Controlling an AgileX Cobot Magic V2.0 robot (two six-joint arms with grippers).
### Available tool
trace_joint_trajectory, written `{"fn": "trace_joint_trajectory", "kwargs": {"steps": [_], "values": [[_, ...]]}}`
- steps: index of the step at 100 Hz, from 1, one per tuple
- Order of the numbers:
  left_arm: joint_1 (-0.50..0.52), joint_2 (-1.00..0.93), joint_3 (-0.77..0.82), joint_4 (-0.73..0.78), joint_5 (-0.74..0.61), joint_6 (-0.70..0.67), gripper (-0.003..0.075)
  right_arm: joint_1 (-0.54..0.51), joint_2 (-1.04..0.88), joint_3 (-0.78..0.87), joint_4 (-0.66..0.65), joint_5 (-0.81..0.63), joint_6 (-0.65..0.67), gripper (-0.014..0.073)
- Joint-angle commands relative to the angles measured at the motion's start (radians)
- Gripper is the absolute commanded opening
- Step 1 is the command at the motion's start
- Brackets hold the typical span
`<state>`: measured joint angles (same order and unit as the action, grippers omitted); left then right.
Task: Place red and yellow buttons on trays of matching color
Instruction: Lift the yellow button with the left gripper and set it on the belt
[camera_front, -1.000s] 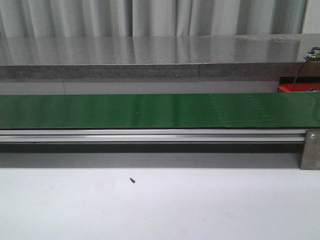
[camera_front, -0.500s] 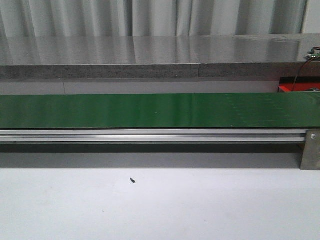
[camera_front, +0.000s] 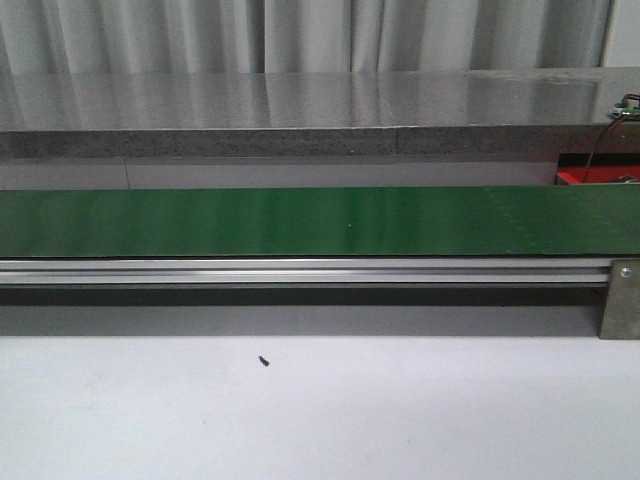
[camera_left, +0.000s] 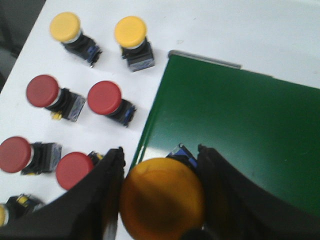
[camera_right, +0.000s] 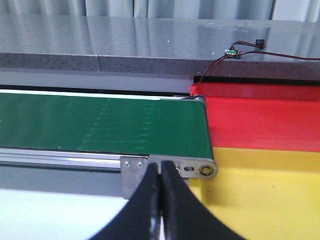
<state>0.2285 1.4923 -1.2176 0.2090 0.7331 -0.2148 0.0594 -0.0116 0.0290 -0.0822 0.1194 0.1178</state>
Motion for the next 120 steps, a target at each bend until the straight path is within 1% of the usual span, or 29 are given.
{"fn": "trace_joint_trajectory", "kwargs": {"steps": [1,25,42,56,63,70,75,87,88,90,94,101,120], "values": [[-0.025,-0.026,-0.036,0.008,-0.096,-0.001,0.0071,0.004,-0.013,-0.018,-0.012,-0.083,-0.003,-0.0067],[-0.031,0.047,-0.042,-0.006,-0.113,-0.001,0.0071,0.004,-0.013,-0.018,-0.012,-0.083,-0.003,-0.0067],[-0.031,0.097,-0.048,-0.006,-0.151,-0.001,0.0072,0.004,-0.013,-0.018,-0.012,-0.083,-0.003,-0.0067],[-0.031,0.141,-0.080,-0.011,-0.133,-0.001,0.0096,0.004,-0.013,-0.018,-0.012,-0.083,-0.003,-0.0067],[-0.031,0.158,-0.093,-0.019,-0.121,-0.001,0.0137,0.004,-0.013,-0.018,-0.012,-0.083,-0.003,-0.0067],[-0.031,0.166,-0.103,-0.041,-0.112,0.030,0.0200,0.004,-0.013,-0.018,-0.012,-0.083,-0.003,-0.0067],[-0.031,0.170,-0.112,-0.071,-0.102,0.066,0.0262,0.004,-0.013,-0.018,-0.012,-0.083,-0.003,-0.0067],[-0.031,0.171,-0.126,-0.130,-0.096,0.126,0.0449,0.004,-0.013,-0.018,-0.012,-0.083,-0.003,-0.0067],[-0.031,0.171,-0.129,-0.132,-0.095,0.128,0.0449,0.004,-0.013,-0.018,-0.012,-0.083,-0.003,-0.0067],[-0.031,0.171,-0.131,-0.138,-0.090,0.130,0.0484,0.004,-0.013,-0.018,-0.012,-0.083,-0.003,-0.0067],[-0.031,0.171,-0.140,-0.143,-0.082,0.130,0.0522,0.004,-0.013,-0.018,-0.012,-0.083,-0.003,-0.0067],[-0.031,0.171,-0.157,-0.148,-0.060,0.130,0.0552,0.004,-0.013,-0.018,-0.012,-0.083,-0.003,-0.0067],[-0.031,0.171,-0.219,-0.148,0.019,0.132,0.0553,0.004,-0.013,-0.018,-0.012,-0.083,-0.003,-0.0067]]}}
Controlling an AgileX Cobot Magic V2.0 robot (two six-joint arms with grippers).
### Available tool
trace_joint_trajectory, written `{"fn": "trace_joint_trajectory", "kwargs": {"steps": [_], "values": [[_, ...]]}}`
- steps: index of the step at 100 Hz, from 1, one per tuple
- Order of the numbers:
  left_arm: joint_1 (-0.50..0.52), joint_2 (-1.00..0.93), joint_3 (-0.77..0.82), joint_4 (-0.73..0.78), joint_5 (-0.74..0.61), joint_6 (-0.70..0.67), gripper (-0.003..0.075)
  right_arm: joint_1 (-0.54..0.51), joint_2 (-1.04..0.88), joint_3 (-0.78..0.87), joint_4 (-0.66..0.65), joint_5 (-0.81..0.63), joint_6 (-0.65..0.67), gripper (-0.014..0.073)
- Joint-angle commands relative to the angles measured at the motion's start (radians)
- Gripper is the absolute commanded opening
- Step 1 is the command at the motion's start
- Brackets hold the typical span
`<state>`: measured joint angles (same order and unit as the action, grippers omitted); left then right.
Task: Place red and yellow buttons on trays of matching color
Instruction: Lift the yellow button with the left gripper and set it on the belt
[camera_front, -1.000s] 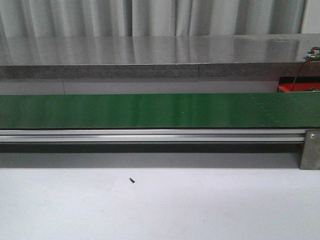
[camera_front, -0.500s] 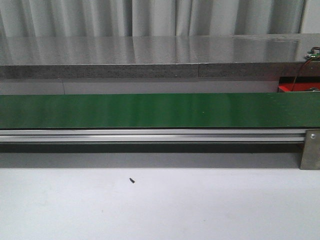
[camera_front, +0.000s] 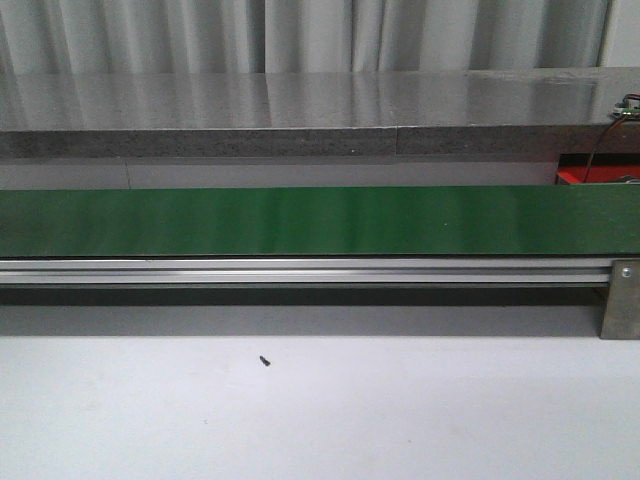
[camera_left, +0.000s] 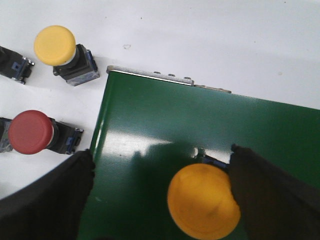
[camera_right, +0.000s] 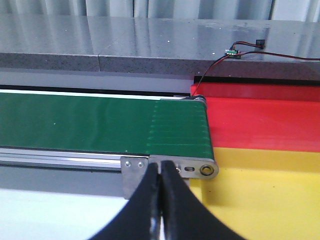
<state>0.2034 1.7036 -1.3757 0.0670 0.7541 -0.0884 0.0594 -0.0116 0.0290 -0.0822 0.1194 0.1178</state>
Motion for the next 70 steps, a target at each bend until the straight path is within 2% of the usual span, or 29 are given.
{"fn": "trace_joint_trajectory", "kwargs": {"steps": [1,20,41,58,70], "values": [[-0.006,-0.040,-0.068,-0.006,0.000,0.005,0.0553,0.004,-0.013,-0.018,-0.012,-0.083,-0.003,-0.0067],[-0.007,-0.082,-0.136,-0.012,0.023,0.010,0.0553,0.004,-0.013,-0.018,-0.012,-0.083,-0.003,-0.0067],[-0.005,-0.175,-0.139,0.016,0.038,0.011,0.0553,0.004,-0.013,-0.018,-0.012,-0.083,-0.003,-0.0067],[-0.003,-0.246,-0.091,0.099,0.040,-0.020,0.0553,0.004,-0.013,-0.018,-0.012,-0.083,-0.003,-0.0067],[0.040,-0.280,-0.026,0.158,0.040,-0.083,0.0552,0.004,-0.013,-0.018,-0.012,-0.083,-0.003,-0.0067]]}}
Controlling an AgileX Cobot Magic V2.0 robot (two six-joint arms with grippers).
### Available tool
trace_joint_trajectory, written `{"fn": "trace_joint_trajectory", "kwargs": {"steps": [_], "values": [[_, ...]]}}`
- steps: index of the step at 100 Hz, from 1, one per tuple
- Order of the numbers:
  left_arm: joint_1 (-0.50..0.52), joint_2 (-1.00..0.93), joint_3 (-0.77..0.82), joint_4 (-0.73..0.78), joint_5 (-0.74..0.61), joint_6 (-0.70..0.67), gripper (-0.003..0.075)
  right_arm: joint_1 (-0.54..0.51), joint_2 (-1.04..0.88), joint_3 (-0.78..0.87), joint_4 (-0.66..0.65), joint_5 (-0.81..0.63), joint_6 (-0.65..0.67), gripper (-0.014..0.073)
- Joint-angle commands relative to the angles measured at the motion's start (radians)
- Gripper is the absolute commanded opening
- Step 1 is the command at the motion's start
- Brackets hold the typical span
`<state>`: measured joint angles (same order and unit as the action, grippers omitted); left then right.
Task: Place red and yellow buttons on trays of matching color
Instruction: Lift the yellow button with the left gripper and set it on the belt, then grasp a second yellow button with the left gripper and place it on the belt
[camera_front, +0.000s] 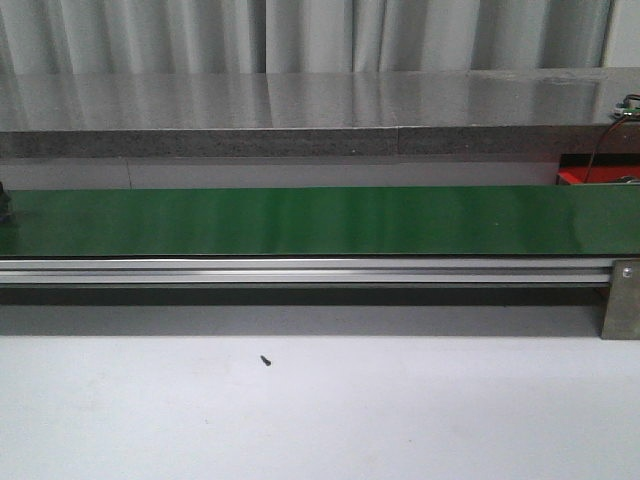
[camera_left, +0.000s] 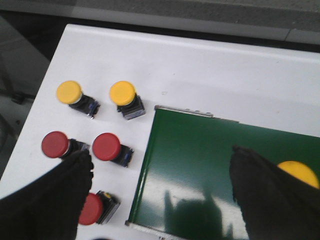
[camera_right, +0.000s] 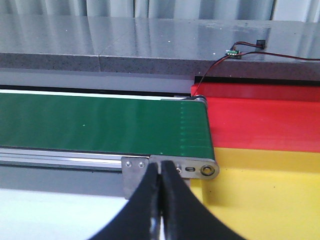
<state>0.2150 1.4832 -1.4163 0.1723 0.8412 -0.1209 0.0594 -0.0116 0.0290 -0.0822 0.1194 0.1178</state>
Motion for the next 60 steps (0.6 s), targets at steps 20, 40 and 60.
{"fn": "trace_joint_trajectory", "kwargs": {"steps": [20,40,60], "values": [[0.192,-0.079,0.131,0.071,-0.072,-0.062,0.0552,0.004,-0.013,-0.018,-0.012,-0.083,-0.003,-0.0067],[0.385,-0.079,0.223,0.101,-0.133,-0.074,0.0547,0.004,-0.013,-0.018,-0.012,-0.083,-0.003,-0.0067],[0.525,-0.062,0.265,0.089,-0.224,-0.107,0.0547,0.004,-0.013,-0.018,-0.012,-0.083,-0.003,-0.0067]]}}
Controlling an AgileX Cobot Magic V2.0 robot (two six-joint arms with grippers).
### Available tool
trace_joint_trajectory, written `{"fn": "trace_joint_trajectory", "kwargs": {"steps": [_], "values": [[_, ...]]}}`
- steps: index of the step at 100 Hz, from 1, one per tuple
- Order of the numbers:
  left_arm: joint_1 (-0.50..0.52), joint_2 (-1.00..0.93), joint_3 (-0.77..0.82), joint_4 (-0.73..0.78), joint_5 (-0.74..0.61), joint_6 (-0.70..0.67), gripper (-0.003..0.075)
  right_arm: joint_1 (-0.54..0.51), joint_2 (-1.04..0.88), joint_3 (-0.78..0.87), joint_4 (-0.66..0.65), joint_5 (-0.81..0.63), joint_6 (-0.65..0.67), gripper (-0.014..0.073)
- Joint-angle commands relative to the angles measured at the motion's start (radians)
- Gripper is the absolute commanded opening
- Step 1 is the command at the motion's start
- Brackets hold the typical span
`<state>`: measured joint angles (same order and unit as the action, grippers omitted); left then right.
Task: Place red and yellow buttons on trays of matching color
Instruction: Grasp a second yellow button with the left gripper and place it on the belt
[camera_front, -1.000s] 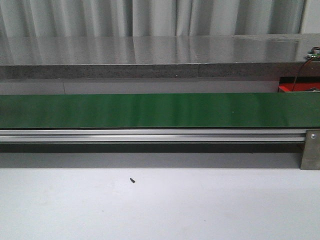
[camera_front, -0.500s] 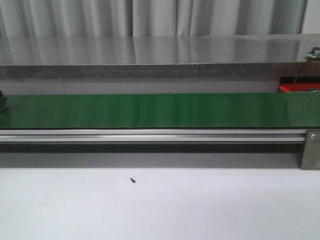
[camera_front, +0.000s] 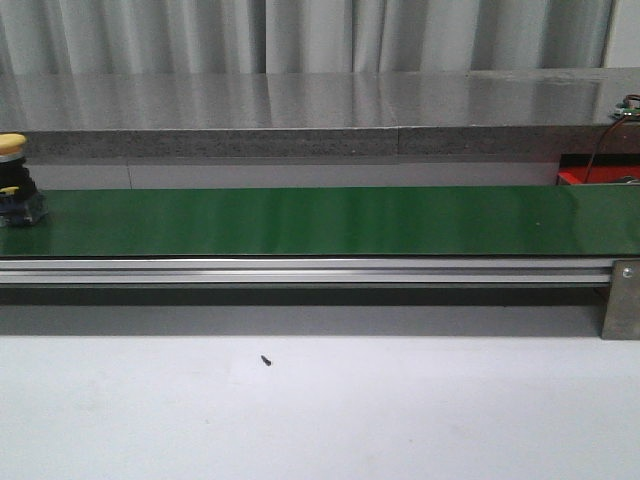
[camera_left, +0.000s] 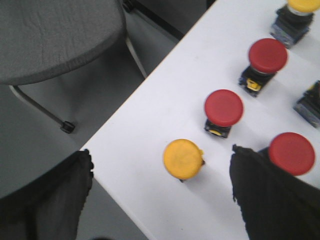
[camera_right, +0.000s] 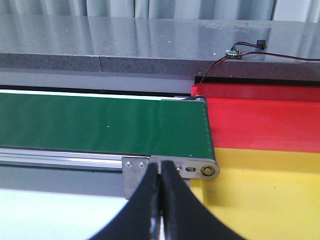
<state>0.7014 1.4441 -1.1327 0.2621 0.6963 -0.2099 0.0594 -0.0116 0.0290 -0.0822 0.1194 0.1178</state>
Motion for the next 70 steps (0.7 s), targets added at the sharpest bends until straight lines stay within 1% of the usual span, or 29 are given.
{"fn": "trace_joint_trajectory", "kwargs": {"steps": [1,35,70], "values": [[0.041,-0.023,-0.018,-0.005,-0.081,-0.018,0.0547,0.004,-0.013,-0.018,-0.012,-0.083,-0.003,-0.0067],[0.048,0.113,-0.016,-0.035,-0.111,-0.018,0.0547,0.004,-0.013,-0.018,-0.012,-0.083,-0.003,-0.0067],[-0.013,0.293,-0.016,-0.035,-0.140,-0.018,0.0547,0.004,-0.013,-0.018,-0.012,-0.083,-0.003,-0.0067]]}}
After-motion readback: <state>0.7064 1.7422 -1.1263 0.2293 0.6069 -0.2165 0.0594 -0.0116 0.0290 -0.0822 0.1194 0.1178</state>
